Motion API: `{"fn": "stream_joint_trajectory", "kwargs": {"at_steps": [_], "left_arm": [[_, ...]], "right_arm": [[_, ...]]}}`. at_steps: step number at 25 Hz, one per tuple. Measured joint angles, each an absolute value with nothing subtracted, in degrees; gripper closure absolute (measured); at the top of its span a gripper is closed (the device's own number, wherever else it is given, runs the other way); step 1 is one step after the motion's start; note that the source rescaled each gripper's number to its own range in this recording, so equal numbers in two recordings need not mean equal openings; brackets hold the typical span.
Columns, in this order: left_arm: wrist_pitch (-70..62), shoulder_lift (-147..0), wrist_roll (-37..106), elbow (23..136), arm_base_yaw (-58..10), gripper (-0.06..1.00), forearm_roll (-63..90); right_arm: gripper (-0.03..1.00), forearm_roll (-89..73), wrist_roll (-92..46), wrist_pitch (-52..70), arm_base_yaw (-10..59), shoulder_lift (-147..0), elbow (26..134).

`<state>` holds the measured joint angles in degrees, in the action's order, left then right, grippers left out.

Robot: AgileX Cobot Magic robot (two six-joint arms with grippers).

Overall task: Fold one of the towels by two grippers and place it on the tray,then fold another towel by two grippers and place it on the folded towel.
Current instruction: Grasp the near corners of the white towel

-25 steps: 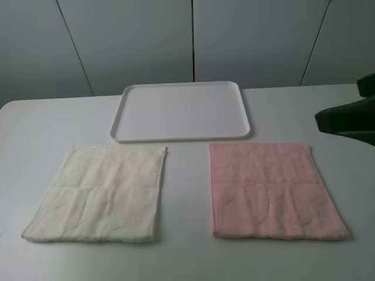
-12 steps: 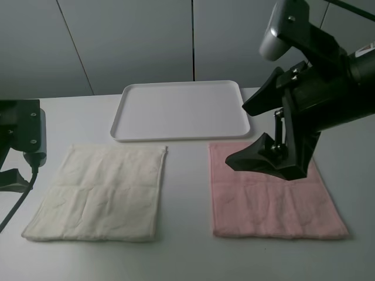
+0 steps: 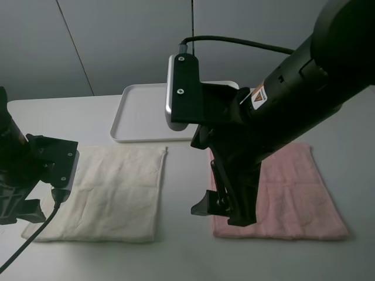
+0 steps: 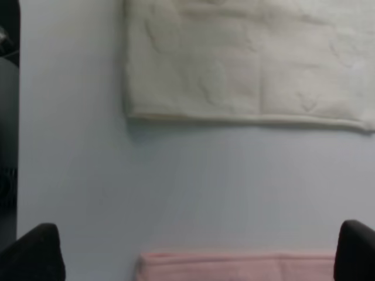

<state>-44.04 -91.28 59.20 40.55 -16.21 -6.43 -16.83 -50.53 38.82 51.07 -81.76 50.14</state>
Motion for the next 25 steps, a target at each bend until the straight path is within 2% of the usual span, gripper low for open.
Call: {"fn": "stream_joint_trajectory", "kwargs": {"at_steps": [8,15,25], "left_arm": [[-38.12,-91.73,62.46,32.30,-16.21,-0.06,-11.00],[-36.17,-91.73,63.04,31.22,-16.37,-0.06,-13.76],[-39.15,-91.73,64.54,27.26,-16.37,-0.06,-17.42]], "right_arm": [[-0.03,-15.59,-48.76,38.26,55.27,-92.21,50.73],[-0.03,-15.59,-47.34,38.01,59.66,-98.56,54.61],[-0.03,-14.11,-46.97,37.36,59.87,-101.47,59.68]]}}
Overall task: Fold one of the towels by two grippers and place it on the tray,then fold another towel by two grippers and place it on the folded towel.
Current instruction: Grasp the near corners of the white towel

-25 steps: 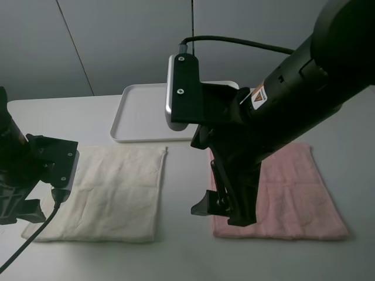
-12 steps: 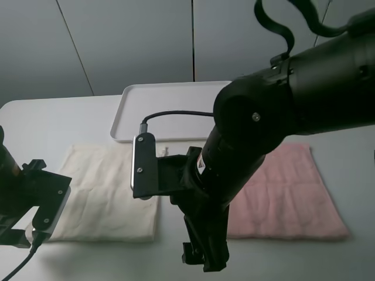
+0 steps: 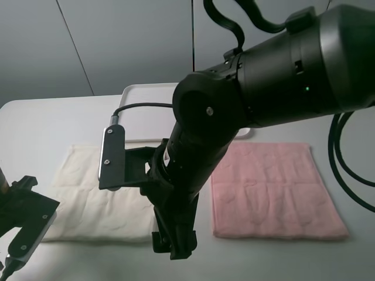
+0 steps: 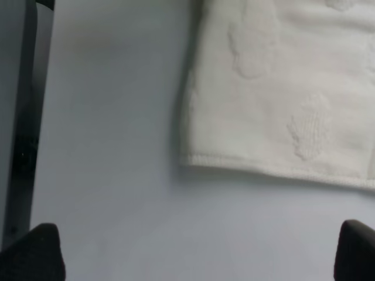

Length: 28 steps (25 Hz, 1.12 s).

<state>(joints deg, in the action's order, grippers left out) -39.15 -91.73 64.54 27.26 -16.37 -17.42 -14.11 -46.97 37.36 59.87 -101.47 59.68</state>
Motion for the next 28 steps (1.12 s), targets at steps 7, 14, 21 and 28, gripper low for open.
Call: {"fn": "stream_joint_trajectory", "kwargs": {"at_steps": [7,14,21,28], "left_arm": [[-33.72,-91.73,64.52,26.57,-16.37,-0.06,-18.20],[-32.41,-91.83,64.52,26.57,-16.37,-0.06,-18.30],[-32.28,-96.37,64.52,26.57,-16.37,-0.06,-18.63],[-31.80,-96.67,64.52,26.57,-16.47,-0.06,-18.72]], "right_arm": [[-0.03,-14.11,-46.67,36.89,59.87,-101.56,59.68],[-0.03,-14.11,-46.47,36.79,59.87,-101.56,59.68],[-0.03,-14.11,-46.47,36.79,59.87,-101.56,59.68],[-0.03,-14.11,-46.47,36.79,59.87,-101.60,59.68]]}}
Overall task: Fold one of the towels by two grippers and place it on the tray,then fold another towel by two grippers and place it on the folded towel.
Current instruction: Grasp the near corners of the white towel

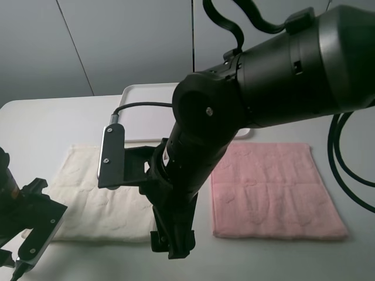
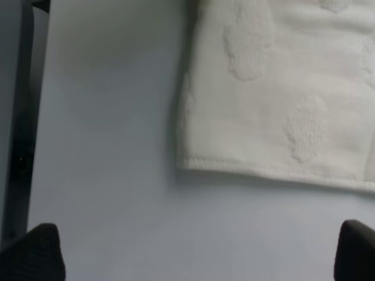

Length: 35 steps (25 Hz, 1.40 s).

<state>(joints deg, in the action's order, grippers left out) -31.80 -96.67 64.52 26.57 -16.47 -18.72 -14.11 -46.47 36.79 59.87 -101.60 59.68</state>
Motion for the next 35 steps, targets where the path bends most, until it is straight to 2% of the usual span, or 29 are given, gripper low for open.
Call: {"fn": "stream_joint_trajectory", "kwargs": {"at_steps": [13,20,35], "left_arm": [[-31.76,-96.67,64.41,26.57,-16.47,-0.06,-18.40],[-31.66,-96.67,64.41,26.57,-16.47,-0.06,-18.31],[-31.54,-96.67,64.41,26.57,-16.47,-0.06,-18.31]], "right_arm": [[-0.03,-13.08,-44.62,35.39,66.56,-111.20,63.80],[-0.03,-7.29,-38.76,38.28,66.71,-117.07,69.21],[-0.03,-5.06,-34.21,40.96,66.71,-121.42,71.71]]}}
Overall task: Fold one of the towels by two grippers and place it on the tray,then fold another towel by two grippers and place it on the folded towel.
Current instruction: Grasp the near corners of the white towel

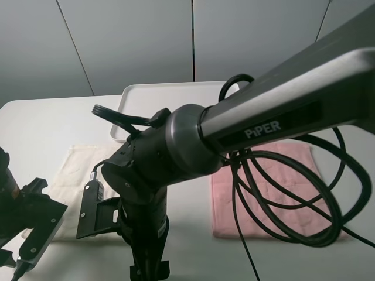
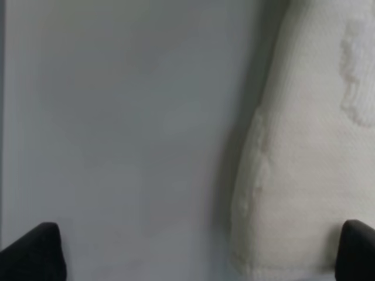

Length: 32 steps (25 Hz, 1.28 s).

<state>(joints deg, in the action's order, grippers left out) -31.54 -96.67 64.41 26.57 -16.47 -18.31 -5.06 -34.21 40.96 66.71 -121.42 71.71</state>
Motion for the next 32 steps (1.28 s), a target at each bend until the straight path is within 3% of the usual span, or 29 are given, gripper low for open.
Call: {"fn": "stream_joint_trajectory", "kwargs": {"at_steps": [12,14,24,26,32], "left_arm": [[-31.43,-96.75,64.41,26.57,-16.47,-0.06,-18.31],[-31.43,-96.75,64.41,26.57,-16.47,-0.06,-18.31],[-31.43,-96.75,64.41,26.57,-16.47,-0.06,-18.31],[-31.43,-96.75,64.41,26.57,-16.47,-0.06,-18.31],[-30.21,-96.79,63.49,26.57,-16.47,-0.05,-18.31]], "right_arm": [[-0.03,-4.05,-33.60,42.07,66.76,-123.46,72.92],[0.06,-3.67,-33.60,41.92,66.76,-123.55,72.92],[0.91,-2.63,-30.04,40.80,66.76,-123.67,73.13],[0.96,-2.63,-29.15,40.80,66.76,-123.67,73.20],[0.96,-2.74,-28.93,41.12,66.76,-123.67,73.20]]}}
